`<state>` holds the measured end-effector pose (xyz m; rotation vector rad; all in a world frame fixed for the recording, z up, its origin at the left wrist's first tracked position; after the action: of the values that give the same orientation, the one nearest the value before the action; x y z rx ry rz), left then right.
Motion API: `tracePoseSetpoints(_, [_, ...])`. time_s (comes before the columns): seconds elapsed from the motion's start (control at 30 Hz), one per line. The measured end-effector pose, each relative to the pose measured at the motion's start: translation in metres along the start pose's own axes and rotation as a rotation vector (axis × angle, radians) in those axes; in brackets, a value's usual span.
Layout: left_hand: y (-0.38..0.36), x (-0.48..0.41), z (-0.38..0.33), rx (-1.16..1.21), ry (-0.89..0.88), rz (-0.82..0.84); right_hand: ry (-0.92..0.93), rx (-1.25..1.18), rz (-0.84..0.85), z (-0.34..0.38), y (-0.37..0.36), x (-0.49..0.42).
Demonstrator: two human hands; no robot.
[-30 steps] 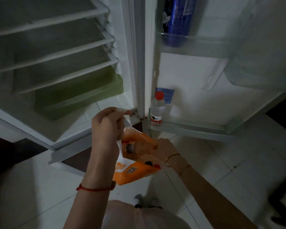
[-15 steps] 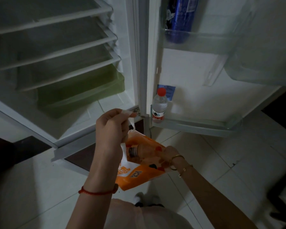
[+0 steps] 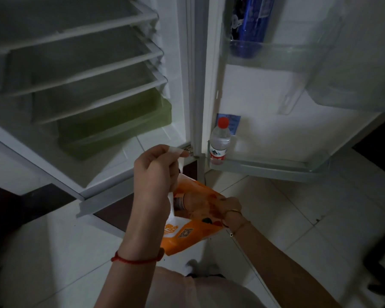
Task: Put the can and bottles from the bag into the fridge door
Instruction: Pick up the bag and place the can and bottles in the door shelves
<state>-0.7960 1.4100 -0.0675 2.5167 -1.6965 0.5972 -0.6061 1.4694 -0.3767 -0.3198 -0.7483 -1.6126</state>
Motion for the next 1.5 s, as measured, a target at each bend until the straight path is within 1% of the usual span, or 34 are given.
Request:
tracePoseSetpoints(0.1, [0.006,-0.004,-0.004,0.014,-0.02,-0.01,0.029,-0.007,-0.042,-0.003,-0.007,-0.005])
tracePoseSetpoints(0.17, [0.013,-0.006,-0.007,0.032,-0.035,-0.025,0.066,0.003,-0.054,0.019,-0.008,0.022])
tracePoseSetpoints(0.3, [0.025,-0.011,-0.013,0.063,-0.058,-0.041,0.267,0.118,-0.076,0.06,-0.007,0.061])
tracePoseSetpoints(0.4, [0.027,-0.013,-0.017,0.084,-0.076,-0.035,0.464,0.228,-0.144,0.091,0.005,0.084])
tracePoseSetpoints(0.5, [0.025,-0.015,-0.02,0.095,-0.081,-0.022,0.603,0.263,-0.19,0.113,0.018,0.103])
tracePoseSetpoints(0.7, [0.012,-0.024,-0.022,0.069,-0.081,0.015,0.755,0.245,-0.237,0.138,0.039,0.127])
tracePoseSetpoints(0.8, [0.009,-0.03,-0.022,0.047,-0.074,0.025,0.858,0.216,-0.25,0.15,0.049,0.135])
tracePoseSetpoints(0.87, [0.008,-0.035,-0.022,0.043,-0.069,0.023,0.922,0.237,-0.27,0.158,0.058,0.136])
tracePoseSetpoints(0.97, [0.004,-0.04,-0.024,0.039,-0.071,0.016,0.968,0.254,-0.295,0.175,0.077,0.134])
tracePoseSetpoints(1.2, [-0.002,-0.053,-0.02,0.045,-0.059,-0.048,1.105,0.204,-0.333,0.222,0.126,0.126])
tracePoseSetpoints(1.33, [-0.011,-0.06,-0.017,0.013,-0.029,-0.059,1.232,0.222,-0.351,0.248,0.143,0.118])
tracePoseSetpoints(1.5, [-0.019,-0.064,-0.015,0.015,-0.021,-0.084,1.265,0.316,-0.218,0.268,0.143,0.09])
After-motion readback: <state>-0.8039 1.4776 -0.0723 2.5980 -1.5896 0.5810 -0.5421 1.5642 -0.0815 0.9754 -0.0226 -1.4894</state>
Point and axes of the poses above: each hand's wrist, its own x-axis away from the middle knuckle, its own y-axis out of the back of the hand, z = x × y, the point moved 6 cm from there along -x, towards the middle knuckle, and after that the axes turned 7 degrees about y, right-handed, at the moved point
